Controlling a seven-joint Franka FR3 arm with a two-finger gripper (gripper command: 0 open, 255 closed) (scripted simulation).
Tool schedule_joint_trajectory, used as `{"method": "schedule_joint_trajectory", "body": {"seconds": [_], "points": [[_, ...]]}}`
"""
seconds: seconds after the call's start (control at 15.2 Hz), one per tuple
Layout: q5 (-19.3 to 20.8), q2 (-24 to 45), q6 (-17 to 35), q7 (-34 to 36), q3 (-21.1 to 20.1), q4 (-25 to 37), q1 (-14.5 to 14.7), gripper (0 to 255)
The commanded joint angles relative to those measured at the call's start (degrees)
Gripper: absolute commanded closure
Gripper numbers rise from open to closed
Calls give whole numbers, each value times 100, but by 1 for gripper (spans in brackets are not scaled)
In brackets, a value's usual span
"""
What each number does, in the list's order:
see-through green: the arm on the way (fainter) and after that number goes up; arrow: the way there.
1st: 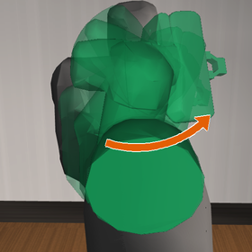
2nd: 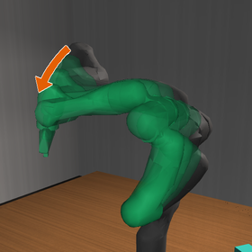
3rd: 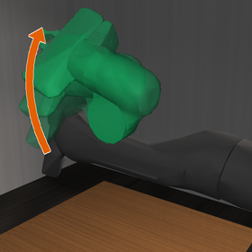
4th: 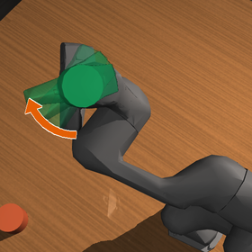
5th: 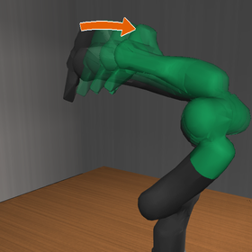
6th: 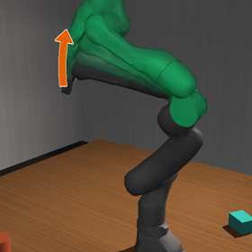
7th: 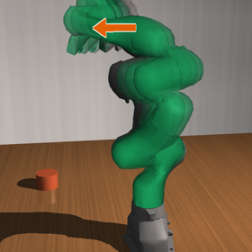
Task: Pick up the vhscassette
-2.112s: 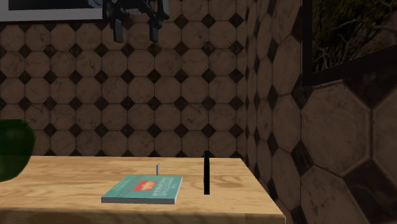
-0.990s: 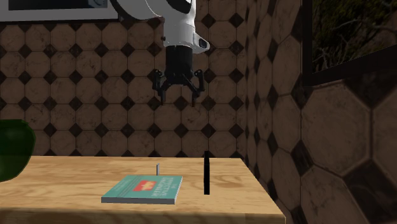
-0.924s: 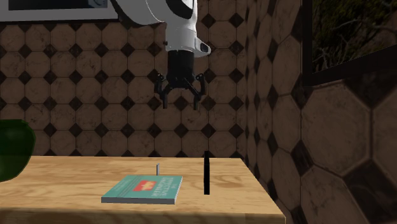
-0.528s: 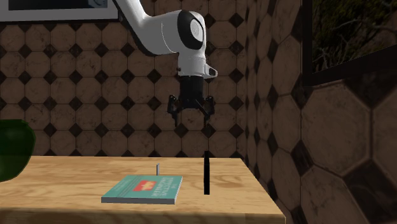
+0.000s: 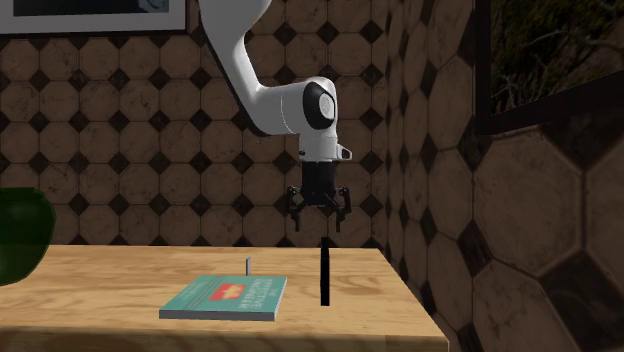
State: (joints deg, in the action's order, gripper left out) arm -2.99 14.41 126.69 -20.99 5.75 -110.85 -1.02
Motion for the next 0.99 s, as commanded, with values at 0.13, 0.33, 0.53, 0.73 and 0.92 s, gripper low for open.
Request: {"method": "schedule_joint_trajectory", "body": {"seconds": [0.13,0.33,0.53,0.73,0.92], "points": [[17,765,58,-177,-9,625,-53,0],[-1,887,245,-188,-17,558,-59,0],[-19,1017,429,-200,-27,504,-66,0],[-29,1088,525,-207,-32,479,-69,0],[-30,1085,513,-215,-30,488,-75,255]]}}
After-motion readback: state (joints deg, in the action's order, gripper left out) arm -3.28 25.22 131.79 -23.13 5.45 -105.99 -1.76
